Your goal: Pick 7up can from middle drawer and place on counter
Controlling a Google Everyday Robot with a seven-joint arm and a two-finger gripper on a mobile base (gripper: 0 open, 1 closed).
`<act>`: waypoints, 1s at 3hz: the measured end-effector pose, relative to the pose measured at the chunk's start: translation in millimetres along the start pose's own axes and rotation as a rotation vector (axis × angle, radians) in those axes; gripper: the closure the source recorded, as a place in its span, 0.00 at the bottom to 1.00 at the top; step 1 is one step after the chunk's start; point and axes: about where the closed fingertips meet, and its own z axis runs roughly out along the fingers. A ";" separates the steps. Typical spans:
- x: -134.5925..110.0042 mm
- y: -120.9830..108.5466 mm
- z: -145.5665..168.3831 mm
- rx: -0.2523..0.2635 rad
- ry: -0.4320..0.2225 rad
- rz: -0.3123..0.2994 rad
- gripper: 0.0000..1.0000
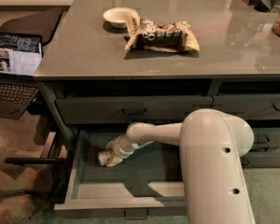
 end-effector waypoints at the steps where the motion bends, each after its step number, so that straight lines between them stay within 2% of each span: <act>1: 2.6 7.8 -7.9 0.009 -0.018 -0.017 0.89; 2: 0.3 22.1 -34.4 0.039 -0.046 -0.053 1.00; 3: -5.2 46.3 -77.4 0.086 -0.073 -0.101 1.00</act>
Offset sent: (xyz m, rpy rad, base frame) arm -0.0489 -0.0538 0.0502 0.0873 -0.1073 0.0400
